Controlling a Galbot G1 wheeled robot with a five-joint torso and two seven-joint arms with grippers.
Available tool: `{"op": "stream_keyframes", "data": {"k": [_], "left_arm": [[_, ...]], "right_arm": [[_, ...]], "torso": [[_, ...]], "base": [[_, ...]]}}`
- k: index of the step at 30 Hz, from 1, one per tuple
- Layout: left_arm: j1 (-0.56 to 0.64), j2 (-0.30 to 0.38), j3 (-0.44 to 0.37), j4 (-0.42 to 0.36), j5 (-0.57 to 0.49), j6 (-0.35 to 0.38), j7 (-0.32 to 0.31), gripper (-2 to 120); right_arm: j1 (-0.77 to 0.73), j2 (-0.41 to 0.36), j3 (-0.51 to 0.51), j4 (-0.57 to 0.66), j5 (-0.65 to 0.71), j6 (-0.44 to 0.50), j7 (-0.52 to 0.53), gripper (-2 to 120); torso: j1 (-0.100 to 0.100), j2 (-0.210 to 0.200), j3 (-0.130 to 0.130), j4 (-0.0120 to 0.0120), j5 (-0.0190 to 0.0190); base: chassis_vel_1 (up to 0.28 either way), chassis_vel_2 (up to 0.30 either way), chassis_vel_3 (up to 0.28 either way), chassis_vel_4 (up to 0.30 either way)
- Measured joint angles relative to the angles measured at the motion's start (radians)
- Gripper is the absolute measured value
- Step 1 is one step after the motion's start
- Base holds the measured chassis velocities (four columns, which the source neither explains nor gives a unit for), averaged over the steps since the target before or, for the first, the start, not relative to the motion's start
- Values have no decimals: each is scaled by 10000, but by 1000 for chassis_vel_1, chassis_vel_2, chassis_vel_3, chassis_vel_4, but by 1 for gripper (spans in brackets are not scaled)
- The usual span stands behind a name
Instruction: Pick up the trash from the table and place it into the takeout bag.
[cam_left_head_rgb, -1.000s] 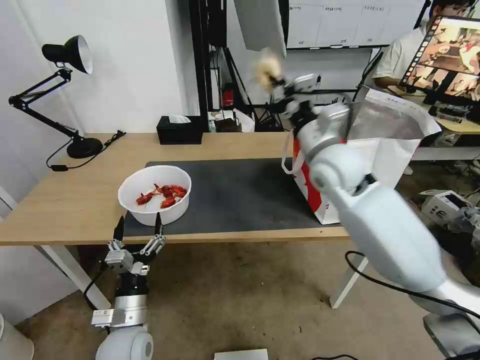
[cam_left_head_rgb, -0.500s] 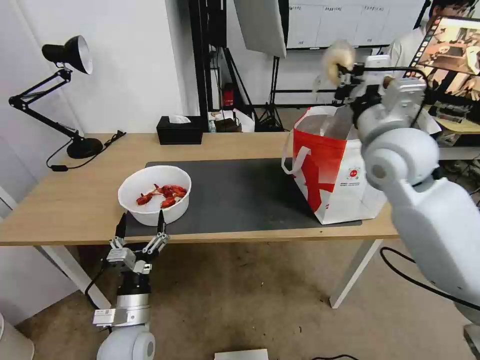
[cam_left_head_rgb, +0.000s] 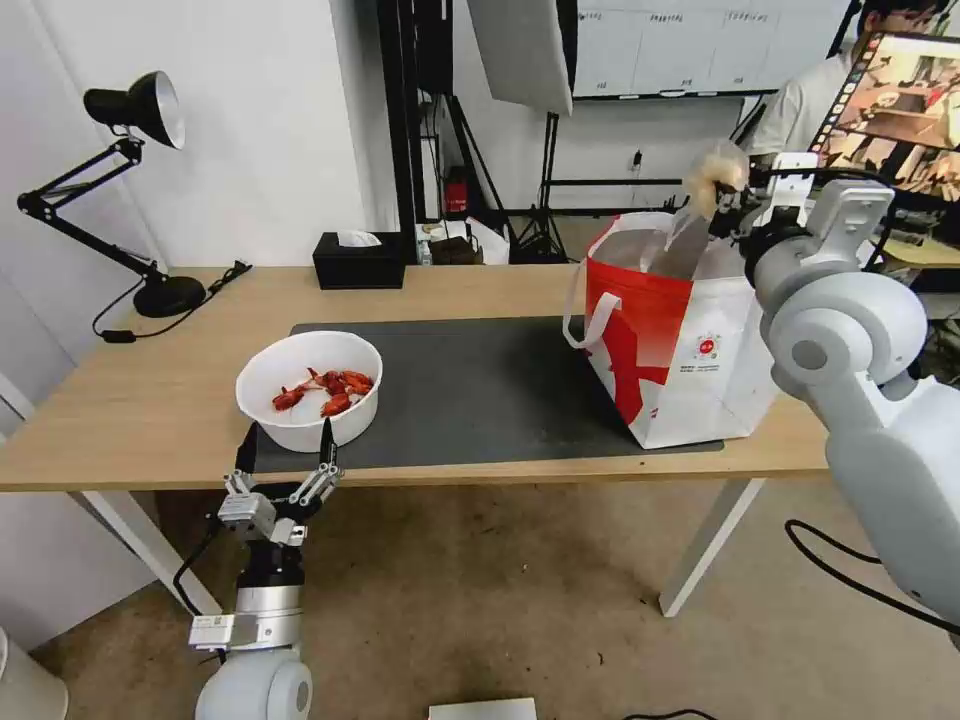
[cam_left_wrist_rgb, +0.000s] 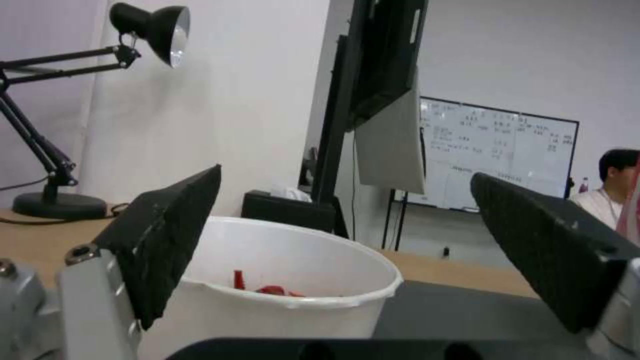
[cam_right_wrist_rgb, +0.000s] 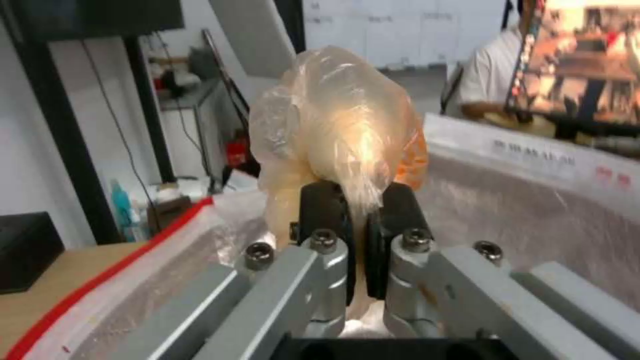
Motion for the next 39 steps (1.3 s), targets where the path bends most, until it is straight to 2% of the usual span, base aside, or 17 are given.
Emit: {"op": "stream_keyframes", "data": {"k": [3, 11, 17, 18, 20, 23, 24, 28, 29, 31, 32, 35, 36, 39], "left_arm": [[-10, -22, 0, 17, 0, 1, 0, 100], [-87, -60, 21, 40, -10, 1, -7, 100], [-110, -64, 48, 67, -13, 1, -11, 100], [-133, -49, 54, 80, -15, 0, -13, 100], [-141, -45, 59, 84, -16, 0, -13, 100], [-172, -36, 82, 94, -18, 6, -16, 100], [-172, -36, 82, 94, -18, 6, -16, 100], [-185, -29, 100, 100, -18, 31, -16, 100], [-185, -29, 100, 100, -18, 31, -16, 100], [-188, -29, 104, 99, -18, 38, -17, 100], [-188, -29, 104, 99, -18, 38, -17, 100], [-186, -29, 104, 99, -18, 41, -18, 100], [-186, -29, 104, 99, -18, 41, -18, 100], [-174, -29, 97, 98, -17, 42, -20, 100]], "right_arm": [[277, -39, -71, -134, 918, -336, 855, 2], [629, -273, -318, -200, 2932, -642, 2176, 2], [623, -395, -436, -235, 3140, -672, 2446, 4], [571, -443, -441, -255, 3128, -673, 2466, 14], [549, -455, -441, -261, 3115, -673, 2466, 18], [430, -468, -417, -279, 2998, -671, 2460, 32], [430, -468, -417, -279, 2998, -671, 2460, 32], [343, -444, -377, -283, 2922, -662, 2412, 49], [343, -444, -377, -283, 2922, -662, 2412, 49], [340, -427, -372, -292, 2917, -659, 2392, 59], [340, -427, -372, -292, 2917, -659, 2392, 59], [351, -412, -374, -327, 2934, -653, 2380, 76], [351, -412, -374, -327, 2934, -653, 2380, 76], [357, -384, -380, -339, 2936, -649, 2354, 89]], "torso": [[0, 0, 0, 0, 0], [0, 0, 0, 0, -1], [0, 0, 1, 0, 0], [0, 1, 1, 0, 0], [0, 0, 1, 0, 0], [0, 0, 1, 0, 0], [0, 0, 1, 0, 0], [0, 0, 1, 0, 0], [0, 0, 1, 0, 0], [0, 1, 1, 0, 0], [0, 1, 1, 0, 0], [0, 0, 0, 0, 0], [0, 0, 0, 0, 0], [0, 0, 0, 0, 0]], "base": [[0, 0, 0, 0], [0, 0, 0, 0], [0, 0, 0, 0], [0, 0, 0, 0], [0, 0, 0, 0], [0, 0, 0, 0], [0, 0, 0, 0], [0, 0, 0, 0], [0, 0, 0, 0], [0, 0, 0, 0], [0, 0, 0, 0], [0, 0, 0, 0], [0, 0, 0, 0], [0, 0, 0, 0]]}}
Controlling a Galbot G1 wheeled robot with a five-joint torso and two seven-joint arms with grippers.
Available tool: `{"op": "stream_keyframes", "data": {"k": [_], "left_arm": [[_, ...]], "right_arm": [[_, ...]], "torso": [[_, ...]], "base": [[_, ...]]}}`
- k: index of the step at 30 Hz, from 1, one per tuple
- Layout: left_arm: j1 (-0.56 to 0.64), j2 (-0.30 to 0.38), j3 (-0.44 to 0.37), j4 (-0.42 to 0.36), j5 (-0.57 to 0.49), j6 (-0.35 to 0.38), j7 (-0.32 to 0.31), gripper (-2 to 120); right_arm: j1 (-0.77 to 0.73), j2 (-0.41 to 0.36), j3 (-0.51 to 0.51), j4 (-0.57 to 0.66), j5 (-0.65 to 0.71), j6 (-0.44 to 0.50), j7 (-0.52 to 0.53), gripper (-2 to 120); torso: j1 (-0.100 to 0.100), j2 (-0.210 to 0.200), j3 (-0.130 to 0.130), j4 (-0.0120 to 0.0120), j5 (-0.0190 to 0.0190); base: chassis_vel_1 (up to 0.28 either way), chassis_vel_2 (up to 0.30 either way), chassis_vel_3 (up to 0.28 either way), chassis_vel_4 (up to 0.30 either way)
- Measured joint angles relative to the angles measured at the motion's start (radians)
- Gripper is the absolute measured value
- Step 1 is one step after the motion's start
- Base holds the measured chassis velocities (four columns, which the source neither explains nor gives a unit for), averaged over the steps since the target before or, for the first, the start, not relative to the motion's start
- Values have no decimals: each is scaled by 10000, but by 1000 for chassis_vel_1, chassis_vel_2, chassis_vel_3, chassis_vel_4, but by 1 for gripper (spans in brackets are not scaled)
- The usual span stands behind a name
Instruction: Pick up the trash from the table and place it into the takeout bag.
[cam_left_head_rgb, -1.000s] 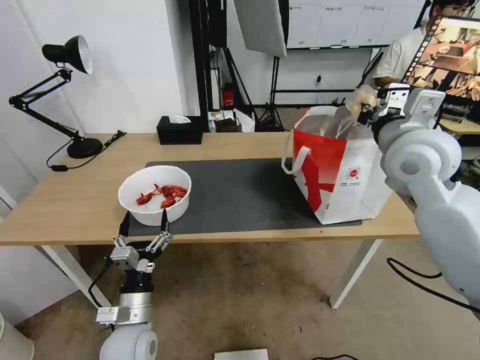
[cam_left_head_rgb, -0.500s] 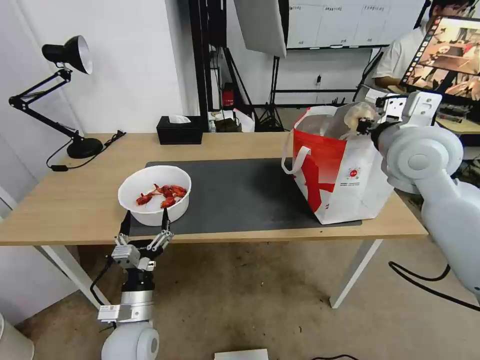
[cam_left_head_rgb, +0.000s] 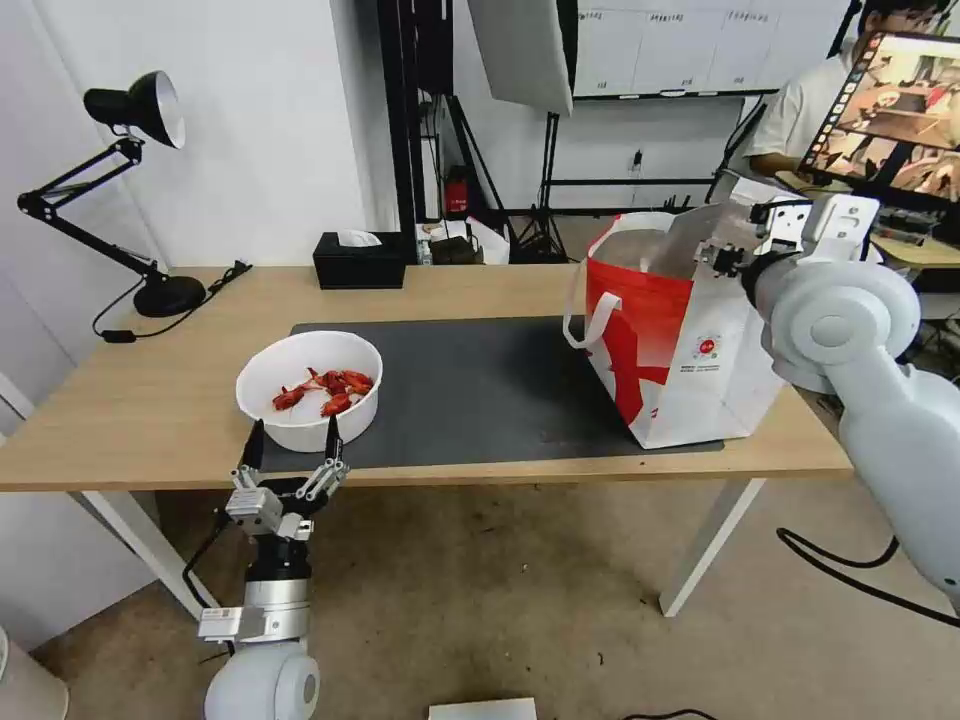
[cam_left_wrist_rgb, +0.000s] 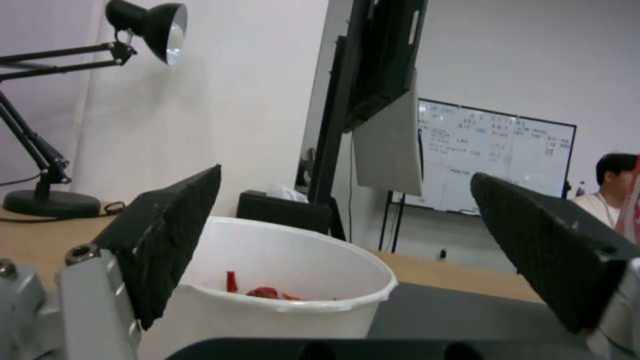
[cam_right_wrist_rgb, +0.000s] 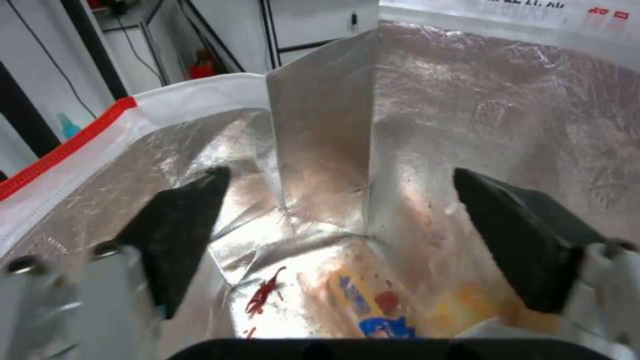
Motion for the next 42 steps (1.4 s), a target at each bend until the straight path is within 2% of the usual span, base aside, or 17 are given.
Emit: {"op": "stream_keyframes", "data": {"k": [3, 6, 9, 10, 11, 12, 14, 16, 18, 20, 22, 23, 26, 31, 38, 39, 42], "left_arm": [[7, 0, -2, -4, 0, 1, -2, 100], [8, 5, -2, -12, 0, 3, -3, 100], [7, 16, 10, -40, 3, 12, -7, 100], [7, 16, 10, -40, 3, 12, -7, 100], [7, 16, 16, -50, 7, 13, -8, 100], [10, 17, 26, -68, 14, 15, -9, 100], [13, 16, 29, -73, 17, 16, -9, 100], [29, 10, 40, -102, 27, 20, -11, 100], [34, 6, 43, -113, 30, 20, -12, 100], [63, -24, 54, -164, 55, 20, -12, 100], [78, -73, 72, -181, 82, 20, -13, 100], [78, -73, 72, -181, 82, 20, -13, 100], [104, -144, 94, -234, 128, 21, -13, 100], [110, -165, 95, -256, 169, 21, -13, 100], [133, -177, 83, -262, 224, 24, -18, 100], [133, -177, 83, -262, 224, 24, -18, 100], [137, -134, 54, -262, 227, 33, -18, 100]], "right_arm": [[-18, 11, 9, 43, -6, 2, -52, 97], [-62, 11, 69, 130, -36, 5, -168, 100], [-412, -154, 276, 468, -1235, 333, -1400, 100], [-412, -154, 276, 468, -1235, 333, -1400, 100], [-567, -238, 325, 586, -1850, 547, -1944, 100], [-876, -381, 445, 763, -2765, 1118, -3012, 100], [-986, -425, 484, 811, -3006, 1348, -3336, 100], [-1650, -619, 779, 1032, -4115, 2578, -4906, 100], [-1798, -651, 834, 1080, -4308, 2846, -5187, 100], [-2428, -685, 1019, 1249, -4915, 4053, -6148, 100], [-2828, -626, 1106, 1296, -5259, 4741, -6644, 100], [-2828, -626, 1106, 1296, -5259, 4741, -6644, 100], [-3565, -277, 1248, 1199, -6028, 5988, -7386, 100], [-4217, 196, 1404, 1112, -6614, 6931, -7790, 100], [-6451, 1873, 1972, 1099, -8092, 8664, -8407, 100], [-6451, 1873, 1972, 1099, -8092, 8664, -8407, 100], [-7726, 2454, 2235, 974, -9033, 9597, -8631, 100]], "torso": [[0, 0, 0, 0, 0], [0, 0, 0, 1, 0], [0, 0, 0, 1, 0], [0, 0, 0, 1, 0], [0, 0, 0, 0, 0], [0, 0, -1, -1, 0], [0, 1, -1, -1, 0], [0, 0, -1, 0, 0], [0, 0, -1, -1, 0], [-1, 0, -1, -1, 1], [0, 0, -1, 0, -1], [0, 0, -1, 0, -1], [0, 1, -1, 0, 0], [0, 0, -1, 0, 0], [-1, 0, -1, 0, -1], [-1, 0, -1, 0, -1], [-1, 0, -1, -2, -1]], "base": [[0, 0, 0, 0], [0, 0, 0, 0], [0, 0, 0, 0], [0, 0, 0, 0], [0, 0, 0, 0], [0, 0, 0, 0], [0, 0, 0, 0], [0, 0, 0, 0], [0, 0, 0, 0], [0, 0, 0, 0], [0, 0, 0, 0], [0, 0, 0, 0], [0, 0, 0, 0], [0, 0, 0, 0], [0, 0, 0, 0], [0, 0, 0, 0], [0, 0, 0, 0]]}}
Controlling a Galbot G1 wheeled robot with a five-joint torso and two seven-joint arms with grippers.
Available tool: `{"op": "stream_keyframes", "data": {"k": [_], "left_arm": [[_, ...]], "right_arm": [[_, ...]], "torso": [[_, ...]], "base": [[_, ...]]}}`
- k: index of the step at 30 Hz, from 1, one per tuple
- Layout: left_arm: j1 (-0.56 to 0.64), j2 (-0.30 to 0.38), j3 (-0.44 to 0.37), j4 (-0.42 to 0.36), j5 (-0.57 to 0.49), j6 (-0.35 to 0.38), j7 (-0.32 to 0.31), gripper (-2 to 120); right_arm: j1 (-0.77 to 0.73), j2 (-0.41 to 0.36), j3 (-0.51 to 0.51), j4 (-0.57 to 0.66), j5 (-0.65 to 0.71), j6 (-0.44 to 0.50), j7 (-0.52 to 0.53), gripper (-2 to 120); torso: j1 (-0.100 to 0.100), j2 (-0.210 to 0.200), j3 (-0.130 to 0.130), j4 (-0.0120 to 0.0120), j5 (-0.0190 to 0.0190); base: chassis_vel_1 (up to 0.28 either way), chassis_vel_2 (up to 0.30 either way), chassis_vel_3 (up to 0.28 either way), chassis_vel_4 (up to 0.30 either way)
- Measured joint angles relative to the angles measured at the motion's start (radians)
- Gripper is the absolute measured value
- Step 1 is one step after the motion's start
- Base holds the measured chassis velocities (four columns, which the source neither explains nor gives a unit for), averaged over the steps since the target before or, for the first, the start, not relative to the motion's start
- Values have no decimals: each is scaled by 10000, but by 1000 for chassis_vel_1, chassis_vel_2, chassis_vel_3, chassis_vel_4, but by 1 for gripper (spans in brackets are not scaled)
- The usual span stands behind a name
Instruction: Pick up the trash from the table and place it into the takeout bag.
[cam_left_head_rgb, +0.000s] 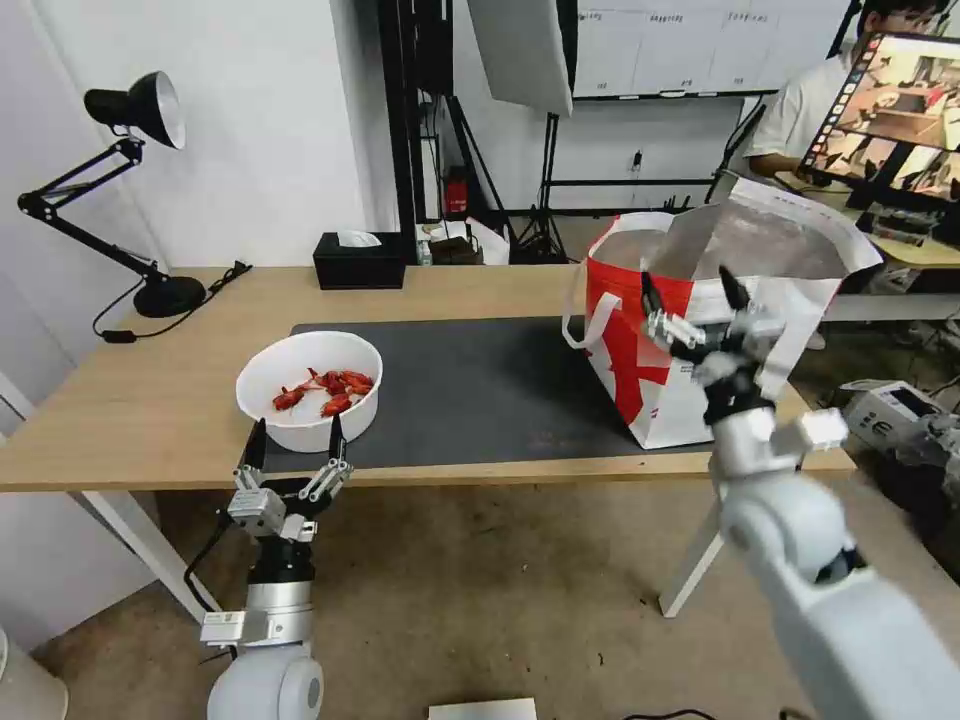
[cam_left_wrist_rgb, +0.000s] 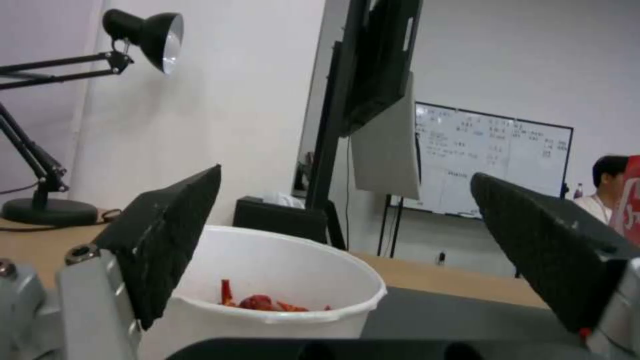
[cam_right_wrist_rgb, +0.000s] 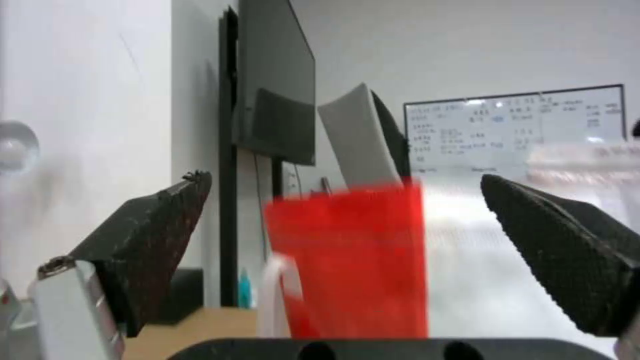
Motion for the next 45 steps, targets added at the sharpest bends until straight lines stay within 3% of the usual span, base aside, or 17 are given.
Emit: {"op": "stream_keyframes", "data": {"k": [13, 26, 45], "left_arm": [[26, 44, -15, 34, -2, 3, 0, 100], [-13, 93, -52, 232, 54, -34, -1, 100], [-72, 166, -47, 266, 34, -34, -3, 100]], "right_arm": [[-1675, 1552, 287, 33, -1394, 976, -41, 100], [-3138, 3209, -107, -183, -3096, 2143, -387, 100], [-3193, 3217, -99, -227, -3087, 2222, -416, 100]], "torso": [[1, 0, 1, 3, -1], [1, 0, 0, 2, -1], [1, 0, 1, 3, 1]], "base": [[0, 0, 0, 0], [0, 0, 0, 0], [0, 0, 0, 0]]}}
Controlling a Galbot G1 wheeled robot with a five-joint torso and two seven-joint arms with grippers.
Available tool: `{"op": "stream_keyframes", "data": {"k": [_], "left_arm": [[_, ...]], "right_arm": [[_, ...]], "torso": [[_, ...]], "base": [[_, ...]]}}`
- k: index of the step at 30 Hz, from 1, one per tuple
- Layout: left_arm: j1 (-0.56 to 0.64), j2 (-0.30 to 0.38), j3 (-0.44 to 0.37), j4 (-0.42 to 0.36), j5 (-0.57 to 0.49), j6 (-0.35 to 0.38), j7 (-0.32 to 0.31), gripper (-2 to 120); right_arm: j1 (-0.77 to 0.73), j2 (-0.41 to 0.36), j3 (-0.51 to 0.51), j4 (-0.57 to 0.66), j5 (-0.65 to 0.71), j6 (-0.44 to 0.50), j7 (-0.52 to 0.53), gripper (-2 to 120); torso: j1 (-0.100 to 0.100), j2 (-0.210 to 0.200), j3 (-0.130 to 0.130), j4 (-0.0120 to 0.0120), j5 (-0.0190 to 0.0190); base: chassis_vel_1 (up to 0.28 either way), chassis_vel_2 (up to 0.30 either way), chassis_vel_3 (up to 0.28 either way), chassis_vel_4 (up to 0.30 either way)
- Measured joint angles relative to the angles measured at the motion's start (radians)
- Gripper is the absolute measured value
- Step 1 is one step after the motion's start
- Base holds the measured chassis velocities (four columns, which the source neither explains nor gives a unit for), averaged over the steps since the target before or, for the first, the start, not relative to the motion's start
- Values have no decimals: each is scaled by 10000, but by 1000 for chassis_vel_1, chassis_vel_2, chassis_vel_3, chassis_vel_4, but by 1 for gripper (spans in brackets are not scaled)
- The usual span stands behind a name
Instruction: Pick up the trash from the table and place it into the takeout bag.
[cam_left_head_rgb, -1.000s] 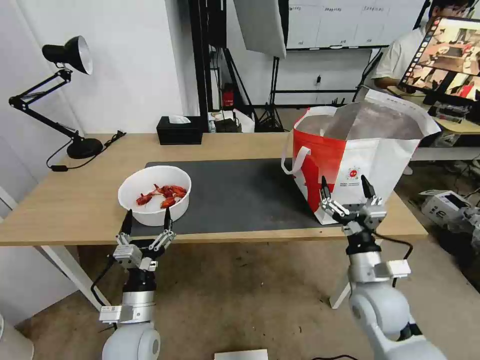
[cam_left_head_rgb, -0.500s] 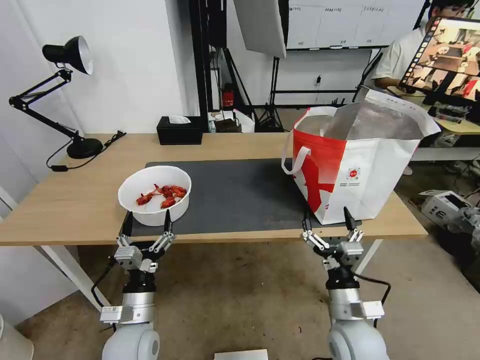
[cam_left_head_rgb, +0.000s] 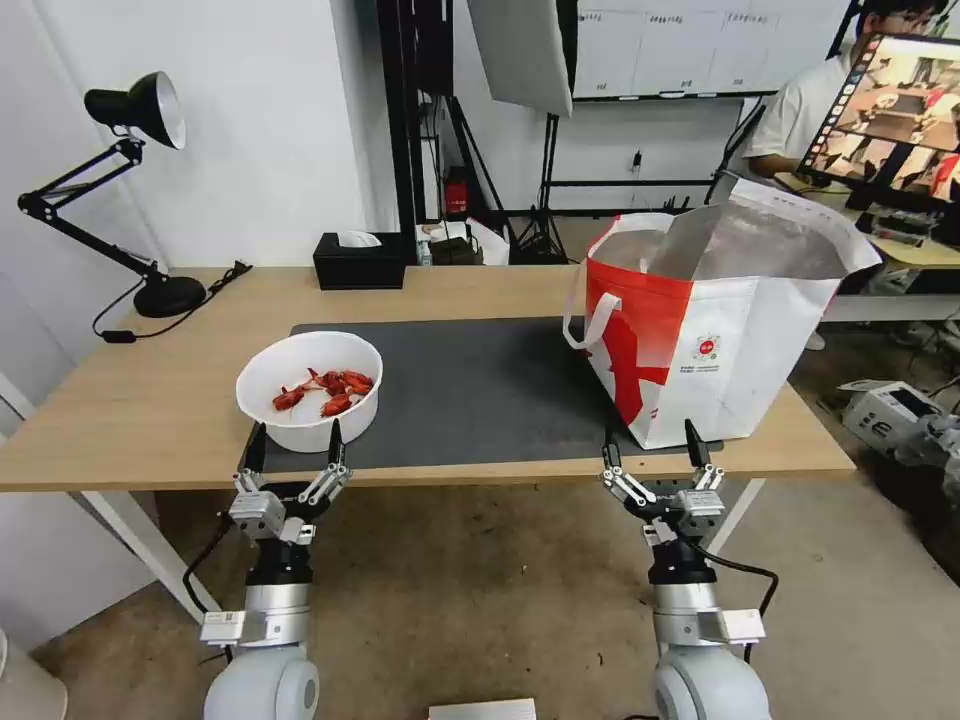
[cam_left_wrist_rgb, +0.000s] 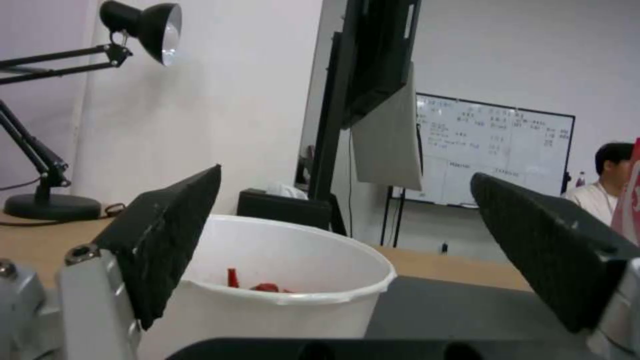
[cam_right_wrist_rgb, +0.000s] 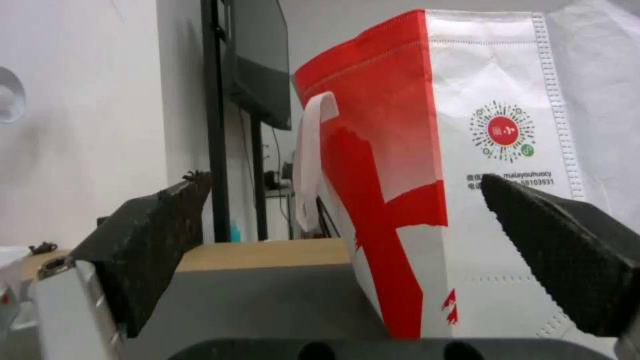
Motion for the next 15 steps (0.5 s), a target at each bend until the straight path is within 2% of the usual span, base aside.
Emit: {"op": "stream_keyframes", "data": {"k": [6, 8, 12, 15], "left_arm": [[-133, 152, 5, -29, 23, 142, -91, 100], [-432, 430, 0, -89, 77, 492, -420, 100], [-789, 741, -31, -113, 84, 872, -690, 100], [-1473, 1246, -116, -126, 46, 1662, -1261, 100]], "right_arm": [[-16, -21, 0, 36, 7, -22, 1, 100], [-32, -43, -1, 41, 8, -34, 1, 100], [-46, -57, 2, 42, 6, -42, 0, 100], [-50, -73, 19, 45, 2, -53, 0, 100]], "torso": [[0, 0, 0, 0, -1], [0, -1, 0, 0, -1], [0, -1, 0, 1, -1], [0, -1, 0, 0, -1]], "base": [[0, 0, 0, 0], [0, 0, 0, 0], [0, 0, 0, 0], [0, 0, 0, 0]]}}
